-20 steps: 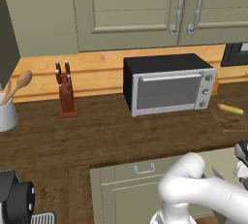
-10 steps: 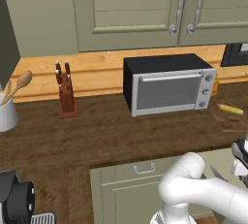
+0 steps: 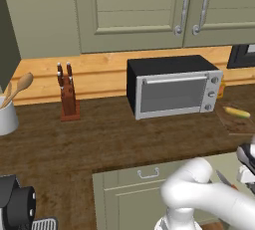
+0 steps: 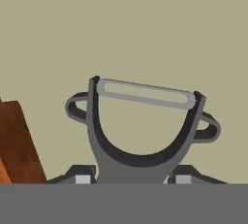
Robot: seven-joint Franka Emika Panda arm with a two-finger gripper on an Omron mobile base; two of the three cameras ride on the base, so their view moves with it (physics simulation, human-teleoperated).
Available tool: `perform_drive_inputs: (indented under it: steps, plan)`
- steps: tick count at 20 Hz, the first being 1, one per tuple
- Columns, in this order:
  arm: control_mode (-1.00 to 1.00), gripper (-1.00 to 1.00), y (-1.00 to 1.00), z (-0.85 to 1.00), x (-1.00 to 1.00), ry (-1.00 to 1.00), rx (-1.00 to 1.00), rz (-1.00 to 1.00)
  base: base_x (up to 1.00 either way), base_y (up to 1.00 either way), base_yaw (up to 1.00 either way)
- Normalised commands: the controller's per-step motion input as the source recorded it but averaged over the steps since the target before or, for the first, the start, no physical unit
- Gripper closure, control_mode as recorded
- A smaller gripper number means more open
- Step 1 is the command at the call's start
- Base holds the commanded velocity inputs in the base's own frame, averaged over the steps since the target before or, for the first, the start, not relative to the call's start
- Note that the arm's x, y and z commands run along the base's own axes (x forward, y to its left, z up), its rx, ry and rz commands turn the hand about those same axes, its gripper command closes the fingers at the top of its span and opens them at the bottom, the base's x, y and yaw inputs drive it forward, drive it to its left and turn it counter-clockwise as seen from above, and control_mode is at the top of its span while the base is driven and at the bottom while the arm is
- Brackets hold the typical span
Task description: Place the appropriate cutting tool for cutting the cucumber skin on the cutting board.
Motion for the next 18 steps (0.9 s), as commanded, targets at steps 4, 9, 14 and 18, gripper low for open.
perform_drive_inputs:
  steps: [4,9,14,18]
  plan:
    - [-1.0,1.0,0.0,0.72,-0.46,0.0,0.0,0.25,0.0,0.0,0.0]
    - [-1.0,1.0,0.04,0.99,-0.37,0.0,0.0,0.32,0.0,0.0,0.0]
    - [-1.0,1.0,0.1,1.0,-0.59,0.0,0.0,0.26,0.0,0.0,0.0]
    - [-1.0,1.0,0.11,1.0,-0.69,0.0,0.0,0.2,0.0,0.0,0.0]
